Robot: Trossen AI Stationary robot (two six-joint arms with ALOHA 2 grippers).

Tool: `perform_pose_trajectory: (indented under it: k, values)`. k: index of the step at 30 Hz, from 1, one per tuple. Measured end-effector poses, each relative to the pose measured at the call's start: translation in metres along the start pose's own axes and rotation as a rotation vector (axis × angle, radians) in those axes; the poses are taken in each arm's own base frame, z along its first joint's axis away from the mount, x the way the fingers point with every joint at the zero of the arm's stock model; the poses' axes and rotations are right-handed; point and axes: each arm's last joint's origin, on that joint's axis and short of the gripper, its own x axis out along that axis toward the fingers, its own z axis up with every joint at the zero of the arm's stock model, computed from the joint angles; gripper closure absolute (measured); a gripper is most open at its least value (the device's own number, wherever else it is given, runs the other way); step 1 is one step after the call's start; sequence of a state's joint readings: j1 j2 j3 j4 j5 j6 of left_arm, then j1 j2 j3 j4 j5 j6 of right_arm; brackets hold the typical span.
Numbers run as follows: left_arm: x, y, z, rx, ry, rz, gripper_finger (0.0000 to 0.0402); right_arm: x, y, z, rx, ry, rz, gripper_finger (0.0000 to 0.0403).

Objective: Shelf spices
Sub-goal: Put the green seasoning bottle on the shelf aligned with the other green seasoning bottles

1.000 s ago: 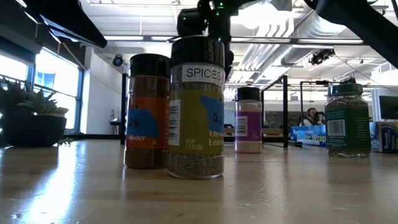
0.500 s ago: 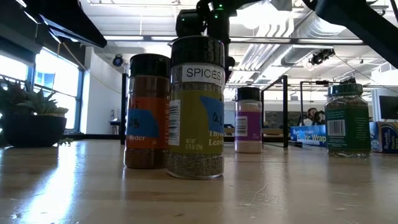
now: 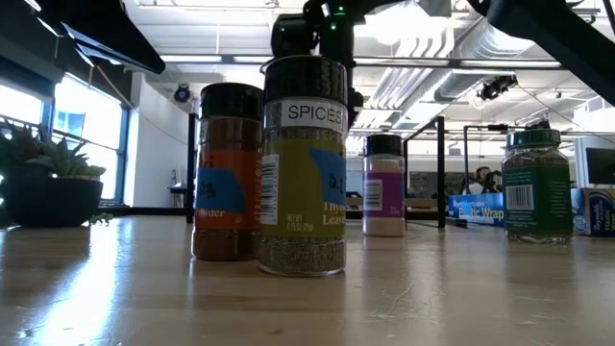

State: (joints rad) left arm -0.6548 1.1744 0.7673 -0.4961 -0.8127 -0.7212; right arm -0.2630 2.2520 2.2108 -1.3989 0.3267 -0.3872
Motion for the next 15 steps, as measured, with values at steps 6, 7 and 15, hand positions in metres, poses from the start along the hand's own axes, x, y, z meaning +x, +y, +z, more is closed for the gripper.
perform_pose_trajectory:
  k: [6, 7, 15]
  values:
    - [0.0000, 0.0000, 0.0000, 0.000, 0.000, 0.000, 0.0401, -0.0007, 0.0001, 0.0002, -0.010, 0.021, -0.059, 0.0146]
    - [-0.0001, -0.0001, 0.0000, 0.000, 0.000, 0.000, 0.0401, -0.0010, 0.0008, 0.0005, -0.012, 0.021, -0.059, 0.0146]
    - [-0.0001, -0.0001, -0.0001, 0.000, 0.001, -0.001, 0.0401, -0.0024, 0.0027, 0.0014, 0.042, 0.035, -0.112, 0.0146]
